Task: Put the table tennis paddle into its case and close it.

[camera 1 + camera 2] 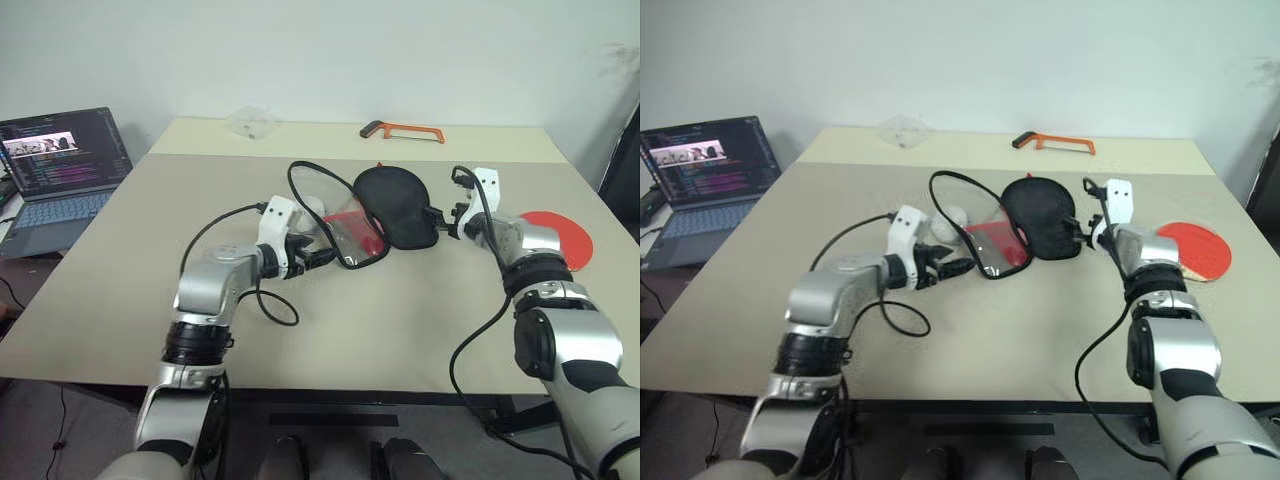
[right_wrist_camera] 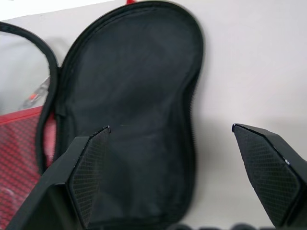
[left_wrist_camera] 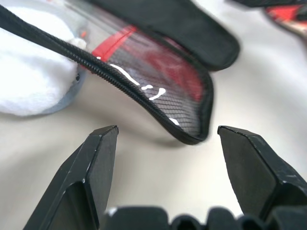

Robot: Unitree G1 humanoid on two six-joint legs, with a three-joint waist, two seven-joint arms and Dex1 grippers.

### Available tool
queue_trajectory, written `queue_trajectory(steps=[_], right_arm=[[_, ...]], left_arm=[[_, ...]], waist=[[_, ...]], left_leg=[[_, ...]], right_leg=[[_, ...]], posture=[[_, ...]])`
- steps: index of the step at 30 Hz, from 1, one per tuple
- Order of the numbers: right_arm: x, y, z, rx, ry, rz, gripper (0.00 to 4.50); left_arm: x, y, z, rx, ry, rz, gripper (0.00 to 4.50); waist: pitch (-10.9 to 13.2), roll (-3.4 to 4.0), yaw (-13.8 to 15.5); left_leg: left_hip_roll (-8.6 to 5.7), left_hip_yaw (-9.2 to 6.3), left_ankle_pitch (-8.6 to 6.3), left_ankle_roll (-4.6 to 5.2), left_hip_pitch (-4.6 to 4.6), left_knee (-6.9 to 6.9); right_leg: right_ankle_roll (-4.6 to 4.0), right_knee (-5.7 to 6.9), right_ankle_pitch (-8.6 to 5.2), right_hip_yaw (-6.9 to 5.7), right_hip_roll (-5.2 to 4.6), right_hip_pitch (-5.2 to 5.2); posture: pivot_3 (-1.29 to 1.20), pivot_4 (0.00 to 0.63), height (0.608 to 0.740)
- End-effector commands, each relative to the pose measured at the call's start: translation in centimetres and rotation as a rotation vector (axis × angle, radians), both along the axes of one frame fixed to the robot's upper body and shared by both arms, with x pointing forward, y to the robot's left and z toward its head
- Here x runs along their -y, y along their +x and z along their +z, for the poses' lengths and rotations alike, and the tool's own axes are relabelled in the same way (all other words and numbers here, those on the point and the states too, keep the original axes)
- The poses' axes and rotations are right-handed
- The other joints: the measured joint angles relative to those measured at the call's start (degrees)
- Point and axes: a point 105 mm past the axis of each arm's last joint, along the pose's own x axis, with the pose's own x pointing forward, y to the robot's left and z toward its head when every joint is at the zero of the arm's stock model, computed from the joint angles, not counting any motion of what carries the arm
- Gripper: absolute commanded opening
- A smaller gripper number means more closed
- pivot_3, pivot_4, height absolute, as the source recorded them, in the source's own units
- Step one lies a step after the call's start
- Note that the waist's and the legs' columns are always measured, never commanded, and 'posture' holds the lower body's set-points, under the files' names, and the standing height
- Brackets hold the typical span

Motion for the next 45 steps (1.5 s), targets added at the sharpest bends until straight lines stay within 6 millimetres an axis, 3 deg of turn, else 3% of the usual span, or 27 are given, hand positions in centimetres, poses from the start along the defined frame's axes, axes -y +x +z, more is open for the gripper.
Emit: queue_trajectory(steps=[1, 6, 15, 19, 29, 33, 41, 45], right_arm=[[0.3, 0.4, 0.8, 0.034, 0.024, -0.051, 4.5], [-0.6, 0.3, -0.7, -0.014, 0.03, -0.029, 4.5], [-2.7, 0.0, -2.5, -0.061, 0.024, 0.005, 4.5], [-2.6, 0.2, -2.3, -0.048, 0.019, -0.01, 3.59], [-1.9, 0.2, -2.5, -0.049, 0.007, -0.04, 0.01], [-1.4, 0.3, -2.3, -0.038, 0.005, -0.069, 0.01], [2.8, 0.3, -1.4, 0.003, -0.052, -0.215, 0.01], [3.6, 0.4, -0.7, 0.034, -0.082, -0.23, 0.01]], left_arm=[[-1.5, -2.3, 3.8, 0.142, -0.025, -0.11, 3.6], [-3.4, -3.4, 4.0, 0.157, 0.016, -0.127, 3.6], [-3.1, -3.6, 3.4, 0.15, 0.023, -0.126, 3.6], [-2.9, -3.7, 3.4, 0.151, 0.027, -0.123, 3.64], [-2.6, -3.5, 3.1, 0.152, 0.031, -0.115, 3.64], [-2.5, -3.4, 3.1, 0.157, 0.031, -0.116, 3.64], [-2.3, -3.1, 2.9, 0.161, 0.039, -0.105, 3.64], [-2.1, -3.0, 2.6, 0.156, 0.045, -0.106, 3.64]], waist=[[0.0, 0.0, -0.4], [0.0, 0.0, -0.5], [0.0, 0.0, -0.8], [0.0, 0.0, -0.8], [0.0, 0.0, -0.8], [0.0, 0.0, -0.8], [0.0, 0.0, -0.7], [0.0, 0.0, -0.8]], left_leg=[[0.0, -0.01, 0.0, 0.0, 0.0, -0.01], [-0.01, 0.01, 0.0, 0.0, 0.0, 0.02], [0.0, 0.0, 0.0, 0.02, 0.0, 0.03], [0.01, 0.01, 0.0, 0.02, 0.0, 0.03], [0.01, 0.01, 0.0, 0.02, 0.0, 0.03], [0.0, 0.01, 0.0, 0.02, 0.0, 0.03], [0.0, 0.01, 0.0, 0.02, -0.01, 0.02], [0.0, 0.03, 0.0, 0.02, 0.0, 0.02]], right_leg=[[0.0, -0.01, 0.0, -0.01, 0.0, 0.0], [0.0, -0.03, 0.0, -0.01, -0.03, 0.04], [0.0, -0.03, 0.0, -0.01, -0.02, 0.03], [0.0, -0.02, 0.0, -0.01, -0.02, 0.03], [0.0, -0.03, 0.0, 0.0, -0.01, 0.02], [0.0, -0.03, 0.0, 0.0, -0.01, 0.02], [0.0, -0.06, 0.0, 0.0, -0.02, 0.03], [0.0, -0.06, 0.0, 0.01, -0.02, 0.02]], posture=[[0.0, 0.15, 0.74], [0.0, 0.15, 0.74], [0.0, 0.15, 0.74], [0.0, 0.15, 0.74], [0.0, 0.15, 0.74], [0.0, 0.15, 0.74], [0.0, 0.15, 0.74], [0.0, 0.15, 0.74]])
